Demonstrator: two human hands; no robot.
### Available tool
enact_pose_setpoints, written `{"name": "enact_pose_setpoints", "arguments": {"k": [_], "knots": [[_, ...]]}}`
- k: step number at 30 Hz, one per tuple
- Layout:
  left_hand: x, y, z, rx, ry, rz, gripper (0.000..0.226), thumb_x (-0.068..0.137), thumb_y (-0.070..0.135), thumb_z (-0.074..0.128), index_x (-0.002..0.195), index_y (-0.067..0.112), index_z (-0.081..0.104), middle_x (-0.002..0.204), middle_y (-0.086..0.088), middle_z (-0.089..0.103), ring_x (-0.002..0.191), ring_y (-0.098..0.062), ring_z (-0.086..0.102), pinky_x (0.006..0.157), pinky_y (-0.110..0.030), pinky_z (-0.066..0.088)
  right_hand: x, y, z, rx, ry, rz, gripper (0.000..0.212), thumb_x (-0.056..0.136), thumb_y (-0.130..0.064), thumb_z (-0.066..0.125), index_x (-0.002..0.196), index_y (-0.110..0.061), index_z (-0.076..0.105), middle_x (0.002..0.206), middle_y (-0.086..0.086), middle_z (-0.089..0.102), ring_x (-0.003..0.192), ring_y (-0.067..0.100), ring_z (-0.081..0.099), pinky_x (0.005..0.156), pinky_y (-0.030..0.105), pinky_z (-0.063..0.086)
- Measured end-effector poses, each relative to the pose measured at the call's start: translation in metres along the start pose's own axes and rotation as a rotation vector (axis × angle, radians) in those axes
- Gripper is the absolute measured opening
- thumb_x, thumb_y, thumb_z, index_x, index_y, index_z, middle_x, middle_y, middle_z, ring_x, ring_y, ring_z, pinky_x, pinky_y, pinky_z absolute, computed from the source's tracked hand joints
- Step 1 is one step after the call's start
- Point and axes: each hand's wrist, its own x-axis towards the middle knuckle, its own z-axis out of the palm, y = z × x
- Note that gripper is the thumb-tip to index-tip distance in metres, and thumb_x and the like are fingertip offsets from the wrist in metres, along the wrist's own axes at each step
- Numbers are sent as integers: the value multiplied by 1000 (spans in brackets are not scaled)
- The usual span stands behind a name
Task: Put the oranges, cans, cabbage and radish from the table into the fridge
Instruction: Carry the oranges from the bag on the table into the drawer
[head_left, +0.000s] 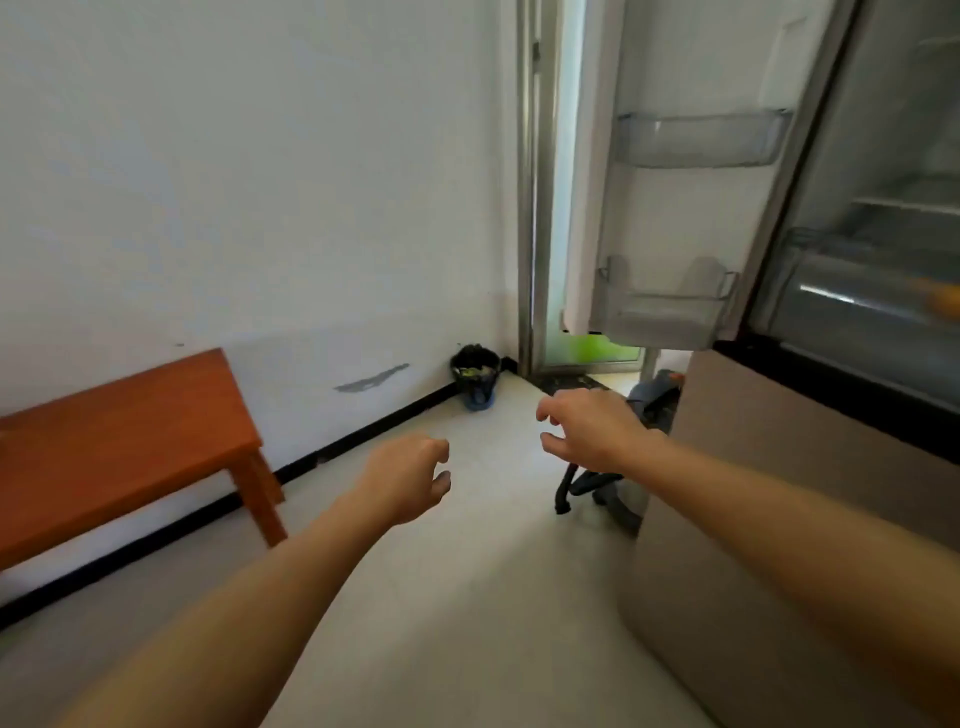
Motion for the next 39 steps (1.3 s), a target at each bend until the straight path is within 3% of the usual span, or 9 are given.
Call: {"name": "enact_pose_setpoints", "arguments": {"k": [2, 10, 16, 22, 26, 30, 39], "knots": [[-30, -35, -2, -6, -3, -64, 31, 93, 38, 52, 117, 20, 58, 112, -1, 63, 101, -19, 59, 83, -32, 49, 18, -41, 10, 17, 5, -60, 37, 91, -45, 51, 123, -27, 56, 116, -2, 63, 104, 22, 59, 81, 34, 45], [-194, -238, -33, -46, -26, -372, 25, 91, 35, 56, 111, 20, 60, 107, 4, 63, 96, -14, 59, 79, -28, 49, 114, -312, 57, 103, -42, -296, 37, 92, -45, 51, 123, -25, 54, 117, -2, 62, 104, 20, 59, 85, 34, 48], [-293, -374, -47, -29, -29, -605, 30, 90, 37, 55, 115, 21, 58, 110, 1, 62, 100, -18, 58, 82, -35, 50, 162, -484, 68, 145, -85, -482, 27, 90, -41, 53, 110, -23, 57, 109, -2, 62, 92, 19, 61, 78, 34, 50], [-352, -472, -41, -85, 2, -791, 26, 88, 38, 58, 110, 23, 59, 105, 2, 63, 94, -16, 59, 82, -35, 53, 226, -599, 82, 138, -98, -625, 30, 91, -42, 52, 116, -26, 58, 110, -5, 61, 94, 16, 59, 75, 29, 47], [-370, -546, -36, -96, 0, -860, 26, 89, 35, 58, 110, 21, 59, 105, 1, 62, 94, -17, 59, 82, -35, 53, 282, -668, 106, 135, -149, -714, 32, 91, -42, 51, 119, -26, 56, 114, -4, 60, 98, 18, 58, 77, 32, 48], [-378, -629, -42, -86, 4, -921, 22, 90, 30, 55, 106, 17, 59, 101, -1, 59, 96, -21, 58, 74, -30, 44, 347, -739, 129, 153, -164, -757, 29, 88, -40, 51, 114, -26, 55, 114, -2, 60, 99, 23, 58, 76, 35, 45], [-409, -788, -53, -64, 19, -1087, 17, 89, 33, 56, 102, 23, 60, 95, 7, 59, 83, -11, 54, 69, -26, 45, 458, -900, 156, 168, -205, -900, 27, 91, -38, 50, 113, -25, 58, 113, 1, 62, 100, 24, 60, 78, 36, 47]]}}
